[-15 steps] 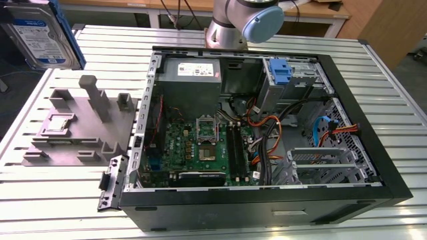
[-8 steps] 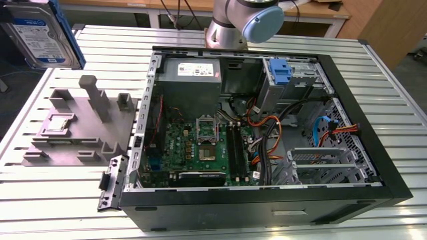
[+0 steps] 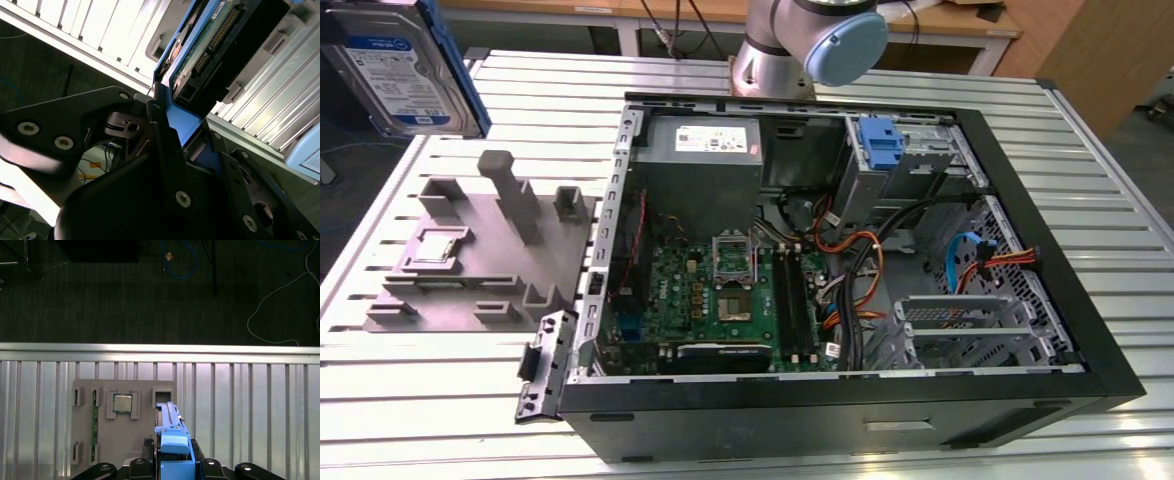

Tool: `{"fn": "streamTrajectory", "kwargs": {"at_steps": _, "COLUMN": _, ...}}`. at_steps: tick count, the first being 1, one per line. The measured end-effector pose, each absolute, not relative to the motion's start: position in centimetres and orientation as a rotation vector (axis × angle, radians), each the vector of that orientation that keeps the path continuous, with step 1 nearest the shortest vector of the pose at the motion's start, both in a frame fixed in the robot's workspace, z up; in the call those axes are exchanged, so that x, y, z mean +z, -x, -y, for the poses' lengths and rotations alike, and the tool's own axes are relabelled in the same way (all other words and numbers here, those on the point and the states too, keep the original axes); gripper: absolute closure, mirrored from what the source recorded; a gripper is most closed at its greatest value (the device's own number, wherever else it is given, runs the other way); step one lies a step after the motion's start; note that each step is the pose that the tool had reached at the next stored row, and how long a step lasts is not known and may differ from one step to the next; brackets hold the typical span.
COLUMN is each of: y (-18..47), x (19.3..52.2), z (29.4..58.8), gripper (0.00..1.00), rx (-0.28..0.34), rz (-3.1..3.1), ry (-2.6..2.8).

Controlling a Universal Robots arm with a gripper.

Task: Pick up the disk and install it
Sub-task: 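Pick up the disk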

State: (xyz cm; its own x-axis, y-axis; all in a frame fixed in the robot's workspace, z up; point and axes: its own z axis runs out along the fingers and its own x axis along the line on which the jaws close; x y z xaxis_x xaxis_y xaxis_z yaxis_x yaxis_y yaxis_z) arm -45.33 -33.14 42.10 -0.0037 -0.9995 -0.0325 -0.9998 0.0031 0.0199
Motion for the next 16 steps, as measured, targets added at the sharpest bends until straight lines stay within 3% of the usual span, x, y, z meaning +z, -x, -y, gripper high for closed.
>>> {"fn": "streamTrajectory", "kwargs": {"at_steps": 16, "y": 45.34, "x": 42.68, "z": 33.14, "gripper": 0.63, "rx": 0.058, "rz": -2.218, "ry": 2.211}}
